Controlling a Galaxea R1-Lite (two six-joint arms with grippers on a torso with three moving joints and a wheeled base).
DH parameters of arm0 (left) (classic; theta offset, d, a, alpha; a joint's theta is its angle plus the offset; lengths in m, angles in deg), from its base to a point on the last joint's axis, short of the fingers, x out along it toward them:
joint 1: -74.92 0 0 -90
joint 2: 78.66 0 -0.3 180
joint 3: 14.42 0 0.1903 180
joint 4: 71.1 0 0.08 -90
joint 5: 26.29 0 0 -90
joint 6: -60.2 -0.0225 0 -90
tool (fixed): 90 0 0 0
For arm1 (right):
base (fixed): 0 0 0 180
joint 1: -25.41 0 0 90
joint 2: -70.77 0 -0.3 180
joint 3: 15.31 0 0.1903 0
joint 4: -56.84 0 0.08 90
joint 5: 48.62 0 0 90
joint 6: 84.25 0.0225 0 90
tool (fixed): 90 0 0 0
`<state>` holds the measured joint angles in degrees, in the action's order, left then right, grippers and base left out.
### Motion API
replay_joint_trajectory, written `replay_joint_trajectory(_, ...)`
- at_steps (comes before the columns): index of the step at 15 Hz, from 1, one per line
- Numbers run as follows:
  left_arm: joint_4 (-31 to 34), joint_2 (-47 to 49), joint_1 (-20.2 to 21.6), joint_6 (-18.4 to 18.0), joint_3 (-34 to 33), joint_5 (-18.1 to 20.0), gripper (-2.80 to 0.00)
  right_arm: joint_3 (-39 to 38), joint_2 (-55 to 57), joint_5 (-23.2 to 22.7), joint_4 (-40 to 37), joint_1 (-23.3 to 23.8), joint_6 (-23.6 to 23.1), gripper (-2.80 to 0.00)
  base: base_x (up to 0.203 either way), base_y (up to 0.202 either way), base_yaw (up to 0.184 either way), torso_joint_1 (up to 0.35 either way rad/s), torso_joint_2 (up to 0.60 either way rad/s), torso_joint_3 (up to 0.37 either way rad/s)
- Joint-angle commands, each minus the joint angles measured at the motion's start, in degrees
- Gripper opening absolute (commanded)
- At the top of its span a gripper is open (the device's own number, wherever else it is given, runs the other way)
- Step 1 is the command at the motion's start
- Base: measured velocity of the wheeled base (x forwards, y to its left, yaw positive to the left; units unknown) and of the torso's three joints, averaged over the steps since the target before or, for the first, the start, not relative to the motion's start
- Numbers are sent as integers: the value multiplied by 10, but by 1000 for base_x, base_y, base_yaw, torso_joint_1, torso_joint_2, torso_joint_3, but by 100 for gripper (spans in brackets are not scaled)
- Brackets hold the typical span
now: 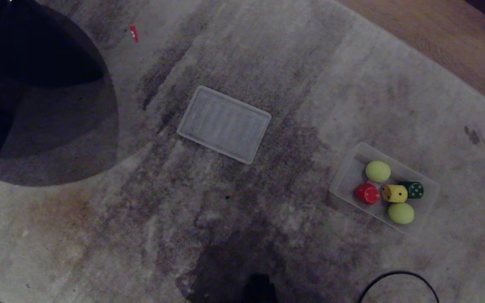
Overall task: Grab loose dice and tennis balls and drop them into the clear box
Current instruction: Put the toys in the box
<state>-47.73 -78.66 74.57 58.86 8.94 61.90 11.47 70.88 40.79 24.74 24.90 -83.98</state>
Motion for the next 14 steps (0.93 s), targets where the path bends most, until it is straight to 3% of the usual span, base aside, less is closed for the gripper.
replay_joint_trajectory(1,0,1,0,0,-1,0,-280,0,0,0,-1,0,0,-280,0,0,0,9,-2,-193)
replay_joint_trajectory(14,0,1,0,0,-1,0,-280,0,0,-1,-1,0,0,-280,0,0,0,1,1,-170)
